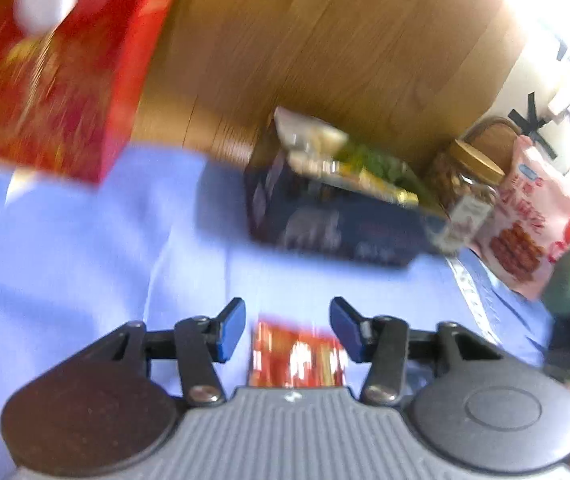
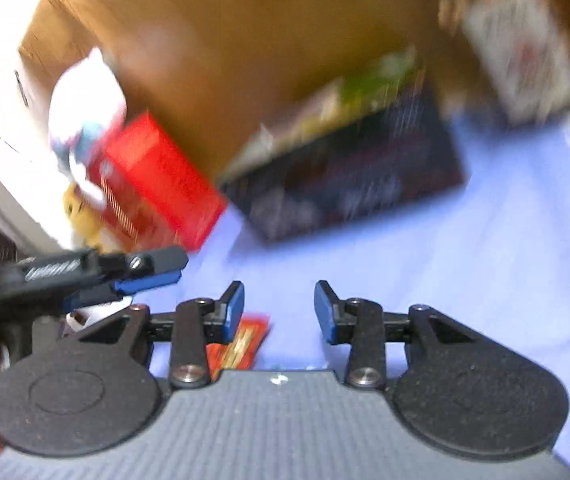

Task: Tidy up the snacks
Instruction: 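Grasp the red spicy snack packet with the left gripper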

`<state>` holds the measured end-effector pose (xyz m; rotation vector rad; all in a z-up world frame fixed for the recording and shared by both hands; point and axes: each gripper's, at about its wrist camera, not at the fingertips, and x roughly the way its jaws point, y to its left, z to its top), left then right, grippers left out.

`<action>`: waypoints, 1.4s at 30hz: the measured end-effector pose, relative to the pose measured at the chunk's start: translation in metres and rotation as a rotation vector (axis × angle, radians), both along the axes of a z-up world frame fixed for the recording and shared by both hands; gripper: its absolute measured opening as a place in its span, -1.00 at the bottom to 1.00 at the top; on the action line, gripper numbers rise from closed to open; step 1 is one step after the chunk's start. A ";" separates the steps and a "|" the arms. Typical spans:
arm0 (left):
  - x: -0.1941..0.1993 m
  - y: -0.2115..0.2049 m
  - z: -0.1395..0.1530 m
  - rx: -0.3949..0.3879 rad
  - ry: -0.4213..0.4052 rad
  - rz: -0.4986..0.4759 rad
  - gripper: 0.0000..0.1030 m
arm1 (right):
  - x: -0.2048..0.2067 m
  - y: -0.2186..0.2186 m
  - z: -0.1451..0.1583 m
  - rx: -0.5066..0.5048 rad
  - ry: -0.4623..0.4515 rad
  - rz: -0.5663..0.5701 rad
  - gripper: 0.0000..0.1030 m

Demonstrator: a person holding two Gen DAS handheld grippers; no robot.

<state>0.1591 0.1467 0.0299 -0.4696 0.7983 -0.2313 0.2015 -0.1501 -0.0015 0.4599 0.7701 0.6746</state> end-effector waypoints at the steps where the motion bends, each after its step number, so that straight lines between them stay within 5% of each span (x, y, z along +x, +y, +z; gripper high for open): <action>1: -0.009 0.001 -0.005 -0.023 0.008 -0.009 -0.13 | 0.002 0.006 -0.004 -0.005 0.020 0.017 -0.19; 5: -0.030 -0.003 -0.028 -0.052 0.038 -0.007 -0.13 | 0.010 0.025 -0.011 -0.008 0.062 0.055 -0.19; 14: -0.039 -0.004 -0.035 -0.073 0.002 0.010 -0.10 | -0.017 0.045 -0.011 0.025 0.112 0.120 -0.68; 20: -0.053 -0.002 -0.028 -0.164 -0.041 -0.009 0.06 | -0.030 -0.012 0.004 0.210 0.100 -0.040 -0.81; 26: -0.065 -0.038 -0.014 -0.232 -0.089 -0.143 0.23 | -0.074 -0.070 -0.008 0.420 0.149 -0.132 -0.81; 28: -0.065 -0.049 -0.015 -0.263 -0.090 -0.184 0.61 | -0.086 -0.084 -0.020 0.504 0.202 -0.139 -0.81; 29: -0.066 -0.054 -0.015 -0.273 -0.086 -0.187 0.62 | -0.091 -0.090 -0.028 0.566 0.237 -0.135 -0.81; 32: -0.071 -0.063 -0.015 -0.312 -0.086 -0.209 0.56 | -0.098 -0.100 -0.038 0.691 0.281 -0.135 -0.82; 36: -0.076 -0.068 -0.019 -0.351 -0.064 -0.202 0.55 | -0.105 -0.110 -0.036 0.729 0.284 -0.137 -0.82; 38: -0.079 -0.070 -0.022 -0.377 -0.055 -0.215 0.33 | -0.106 -0.113 -0.036 0.773 0.287 -0.128 -0.82; 39: -0.080 -0.073 -0.022 -0.383 -0.055 -0.229 -0.08 | -0.107 -0.113 -0.036 0.792 0.285 -0.123 -0.82; 40: -0.080 -0.075 -0.021 -0.388 -0.058 -0.252 -0.30 | -0.107 -0.114 -0.035 0.803 0.285 -0.119 -0.82; 42: -0.083 -0.077 -0.016 -0.368 -0.073 -0.245 -0.38 | -0.107 -0.113 -0.035 0.801 0.282 -0.116 -0.81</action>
